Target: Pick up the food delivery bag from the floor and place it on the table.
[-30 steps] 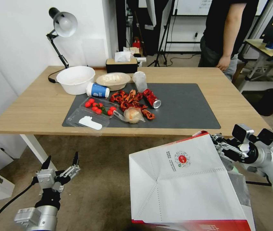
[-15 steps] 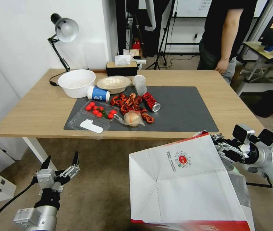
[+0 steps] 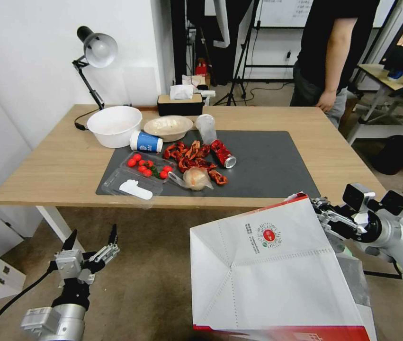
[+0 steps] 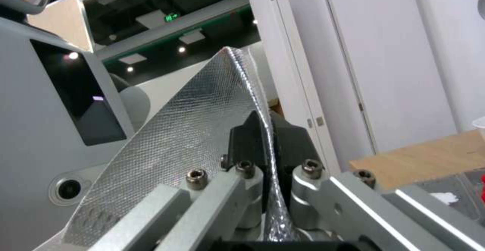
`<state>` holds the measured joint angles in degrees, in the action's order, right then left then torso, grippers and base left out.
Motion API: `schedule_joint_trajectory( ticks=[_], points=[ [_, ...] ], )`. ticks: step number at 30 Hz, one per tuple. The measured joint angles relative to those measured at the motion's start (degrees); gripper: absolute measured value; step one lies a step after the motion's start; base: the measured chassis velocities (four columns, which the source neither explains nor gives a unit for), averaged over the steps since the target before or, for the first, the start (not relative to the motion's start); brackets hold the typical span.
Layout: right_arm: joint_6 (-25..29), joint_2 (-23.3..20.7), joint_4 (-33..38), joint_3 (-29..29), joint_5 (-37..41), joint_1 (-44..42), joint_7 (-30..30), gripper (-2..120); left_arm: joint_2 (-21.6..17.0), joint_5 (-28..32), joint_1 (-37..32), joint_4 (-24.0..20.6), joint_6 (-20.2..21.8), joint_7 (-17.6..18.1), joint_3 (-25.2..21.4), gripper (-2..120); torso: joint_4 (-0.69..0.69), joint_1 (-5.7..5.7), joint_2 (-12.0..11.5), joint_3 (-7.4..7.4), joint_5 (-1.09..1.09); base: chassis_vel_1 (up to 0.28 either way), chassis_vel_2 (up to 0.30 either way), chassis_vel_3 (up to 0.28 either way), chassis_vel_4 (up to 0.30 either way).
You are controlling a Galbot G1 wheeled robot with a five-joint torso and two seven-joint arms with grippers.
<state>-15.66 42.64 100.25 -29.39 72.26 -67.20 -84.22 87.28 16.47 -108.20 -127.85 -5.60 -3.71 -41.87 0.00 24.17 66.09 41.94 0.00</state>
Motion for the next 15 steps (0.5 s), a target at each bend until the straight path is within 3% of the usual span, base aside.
schedule_joint_trajectory(
  ticks=[15],
  points=[
    [0.3, 0.4, 0.2, -0.1, 0.3, -0.2, 0.9, 0, 0.1, 0.1, 0.1, 0.2, -1.0, -0.7, -0.1, 100, 0.0, 0.12, 0.3, 0.16, 0.0, 0.0, 0.0, 0.0, 0.0]
  ],
)
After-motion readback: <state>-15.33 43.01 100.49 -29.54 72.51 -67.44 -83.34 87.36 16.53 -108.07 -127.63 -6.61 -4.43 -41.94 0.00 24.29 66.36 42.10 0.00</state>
